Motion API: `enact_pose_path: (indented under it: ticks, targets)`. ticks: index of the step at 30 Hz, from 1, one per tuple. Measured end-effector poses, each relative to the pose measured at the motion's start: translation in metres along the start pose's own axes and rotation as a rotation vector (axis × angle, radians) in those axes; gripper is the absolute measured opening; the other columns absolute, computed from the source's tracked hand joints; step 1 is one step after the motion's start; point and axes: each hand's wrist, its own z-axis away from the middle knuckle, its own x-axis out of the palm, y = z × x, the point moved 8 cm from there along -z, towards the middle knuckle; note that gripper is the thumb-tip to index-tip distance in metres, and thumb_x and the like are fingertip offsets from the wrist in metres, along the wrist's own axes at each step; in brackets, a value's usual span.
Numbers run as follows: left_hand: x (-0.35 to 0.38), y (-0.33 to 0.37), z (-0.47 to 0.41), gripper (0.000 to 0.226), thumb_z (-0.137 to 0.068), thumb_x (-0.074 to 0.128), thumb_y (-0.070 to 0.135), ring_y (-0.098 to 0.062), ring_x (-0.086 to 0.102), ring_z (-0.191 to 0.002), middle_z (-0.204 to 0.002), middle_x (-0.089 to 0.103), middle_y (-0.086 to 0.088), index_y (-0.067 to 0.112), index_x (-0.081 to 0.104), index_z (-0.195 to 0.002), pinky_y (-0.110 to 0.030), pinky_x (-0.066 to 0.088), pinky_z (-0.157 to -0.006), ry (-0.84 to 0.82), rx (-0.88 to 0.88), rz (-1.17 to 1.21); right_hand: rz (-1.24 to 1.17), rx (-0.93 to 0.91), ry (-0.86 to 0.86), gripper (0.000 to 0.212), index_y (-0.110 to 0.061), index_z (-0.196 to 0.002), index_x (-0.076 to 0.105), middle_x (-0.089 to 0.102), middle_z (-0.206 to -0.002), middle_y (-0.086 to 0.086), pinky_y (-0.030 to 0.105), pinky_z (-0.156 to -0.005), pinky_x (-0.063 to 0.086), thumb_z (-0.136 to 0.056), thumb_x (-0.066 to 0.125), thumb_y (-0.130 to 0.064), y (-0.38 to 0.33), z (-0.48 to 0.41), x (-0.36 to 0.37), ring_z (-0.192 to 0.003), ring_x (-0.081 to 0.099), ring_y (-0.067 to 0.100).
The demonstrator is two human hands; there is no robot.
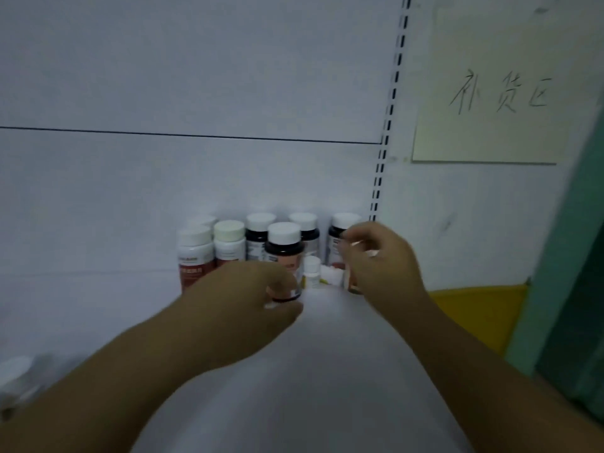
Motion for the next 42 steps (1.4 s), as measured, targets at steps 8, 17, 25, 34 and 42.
enact_pose_path:
  ticks: [8,17,25,34,42]
  targets:
    - [0.037,0.007,-0.056,0.022,-0.082,0.060,0.016,-0.013,0.060,-0.089,-0.101,0.066,0.003,0.020,0.067,-0.103,-0.022,0.047,-0.077,0.393,-0.213,0.222,-0.151,0.396,-0.207,0.070,-0.018,-0.139,0.031,0.045,-0.141,0.007,0.042,-0.104,0.040,-0.082,0.069,-0.019,0.109,-0.010,0.024,-0.120,0.048,0.023]
    - [0.056,-0.054,-0.054,0.071,-0.072,0.073,-0.002,-0.017,0.055,-0.107,-0.114,0.053,0.002,0.017,0.039,-0.132,-0.026,0.048,-0.082,0.499,-0.384,0.751,-0.048,0.320,-0.252,0.059,-0.012,-0.132,0.040,0.055,-0.132,0.011,0.038,-0.101,0.039,-0.082,0.070,-0.014,0.111,-0.014,0.027,-0.121,0.051,0.028]
    - [0.062,-0.051,-0.058,0.061,-0.065,0.083,0.016,-0.007,0.056,-0.091,-0.103,0.058,0.010,0.022,0.050,-0.115,-0.009,0.039,-0.067,0.472,-0.357,0.525,-0.048,0.131,-0.189,0.061,-0.015,-0.130,0.044,0.058,-0.131,0.006,0.024,-0.089,0.037,-0.077,0.075,-0.017,0.087,-0.014,0.019,-0.116,0.054,0.020]
    - [0.050,-0.054,-0.037,0.070,-0.058,0.087,0.016,-0.013,0.063,-0.095,-0.105,0.062,0.004,0.017,0.046,-0.115,-0.028,0.052,-0.083,0.484,-0.512,0.738,-0.237,0.070,-0.164,0.069,-0.026,-0.134,0.043,0.054,-0.112,-0.014,0.025,-0.086,0.041,-0.075,0.076,-0.016,0.055,-0.003,0.010,-0.101,0.052,0.009]
    - [-0.066,-0.038,0.058,0.059,-0.068,0.081,0.021,-0.014,0.069,-0.092,-0.107,0.068,0.001,0.025,0.051,-0.119,-0.025,0.058,-0.073,0.434,-0.329,0.771,-0.555,0.108,-0.573,0.042,-0.019,-0.108,0.057,0.072,-0.101,-0.003,0.031,-0.076,0.058,-0.073,0.074,-0.005,-0.054,0.034,0.064,-0.089,0.071,0.013]
